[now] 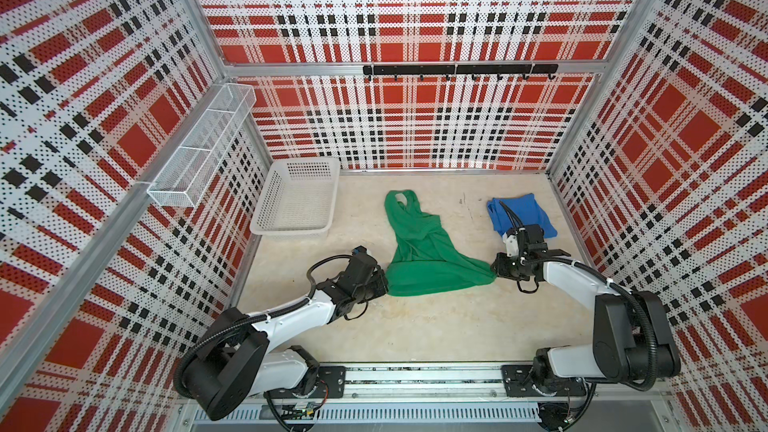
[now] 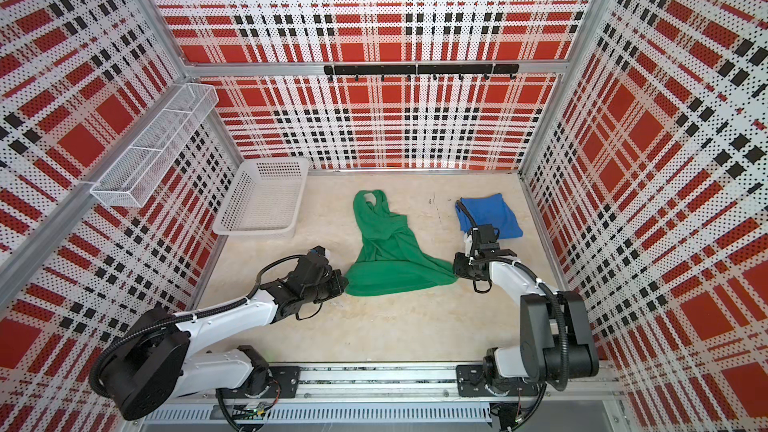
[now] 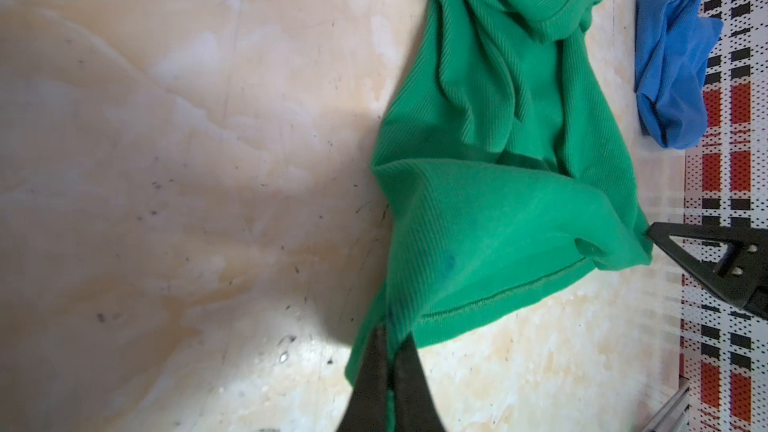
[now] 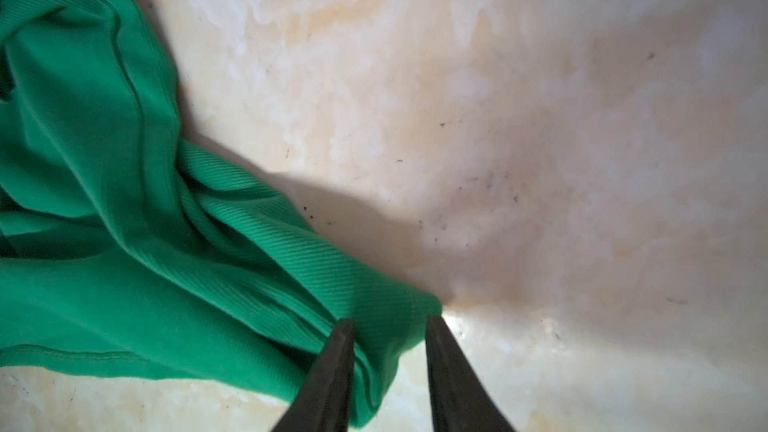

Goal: Fold and stack the tank tops

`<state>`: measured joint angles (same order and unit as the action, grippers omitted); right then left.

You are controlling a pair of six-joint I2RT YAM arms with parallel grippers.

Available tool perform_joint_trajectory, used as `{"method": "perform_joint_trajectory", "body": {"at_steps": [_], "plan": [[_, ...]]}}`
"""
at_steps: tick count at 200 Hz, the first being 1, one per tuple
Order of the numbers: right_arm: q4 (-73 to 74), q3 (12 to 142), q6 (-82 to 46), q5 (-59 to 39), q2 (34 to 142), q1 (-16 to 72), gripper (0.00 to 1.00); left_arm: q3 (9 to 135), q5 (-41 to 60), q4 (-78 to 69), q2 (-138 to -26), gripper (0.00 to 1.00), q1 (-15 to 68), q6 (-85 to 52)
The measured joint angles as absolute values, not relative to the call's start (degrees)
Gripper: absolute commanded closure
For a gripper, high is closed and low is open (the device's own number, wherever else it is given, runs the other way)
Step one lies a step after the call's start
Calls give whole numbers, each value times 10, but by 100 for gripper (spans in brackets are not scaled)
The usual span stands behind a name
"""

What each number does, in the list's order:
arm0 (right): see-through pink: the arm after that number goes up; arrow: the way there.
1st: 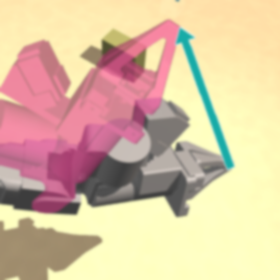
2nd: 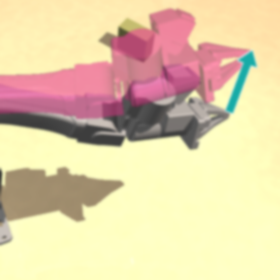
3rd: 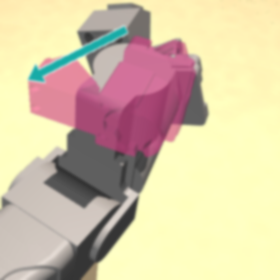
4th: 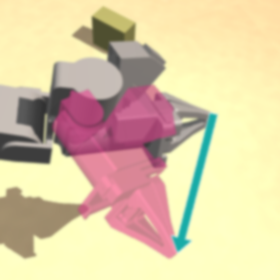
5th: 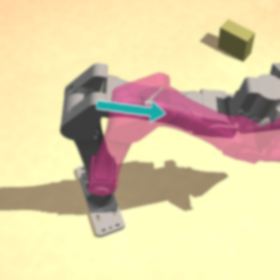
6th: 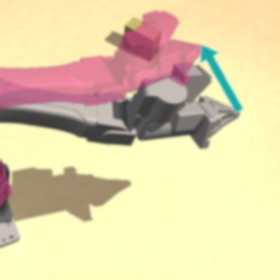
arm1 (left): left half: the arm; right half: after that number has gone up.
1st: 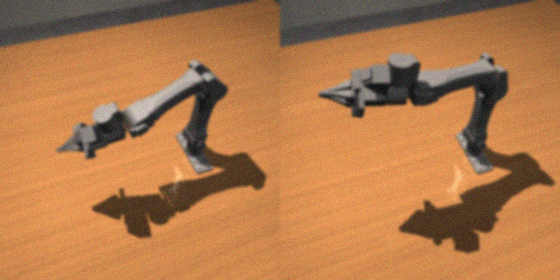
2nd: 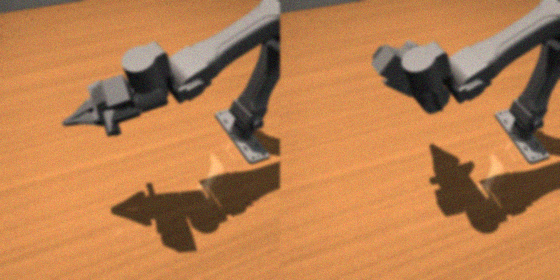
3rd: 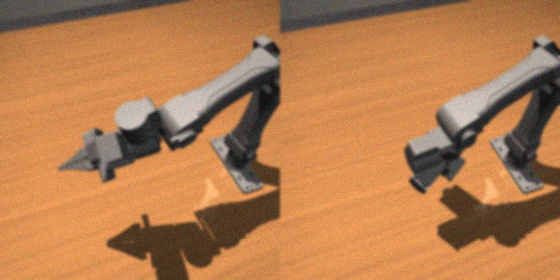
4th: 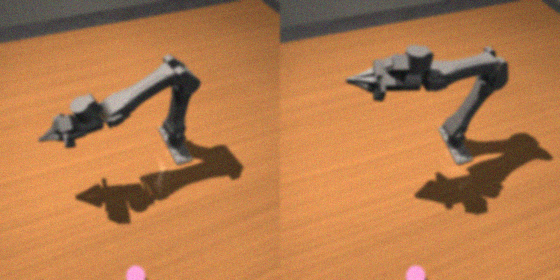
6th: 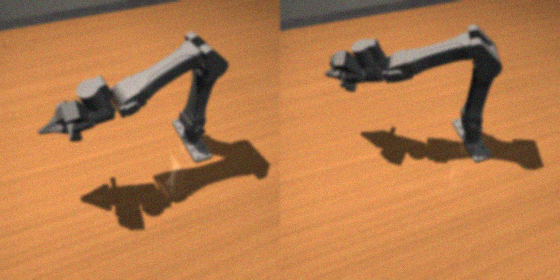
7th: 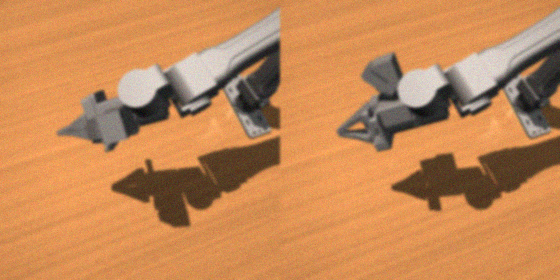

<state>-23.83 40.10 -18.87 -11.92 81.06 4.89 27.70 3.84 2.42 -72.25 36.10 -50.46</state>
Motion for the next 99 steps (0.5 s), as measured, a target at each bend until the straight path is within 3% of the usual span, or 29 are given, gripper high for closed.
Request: {"method": "perform_joint_trajectory", "body": {"at_steps": [23, 45, 80, 99], "plan": [[-229, 389, -192, -119, 826, 49, 57, 277, 40, 22, -722, 100, 361, -505], [-209, 385, -192, -123, 837, 51, 61, 277, 42, 16, -724, 100, 361, -505], [-195, 385, -196, -127, 843, 55, 99, 277, 44, 5, -729, 70, 361, -508], [-197, 385, -205, -121, 843, 55, 100, 277, 46, -2, -732, 54, 361, -509]]}}
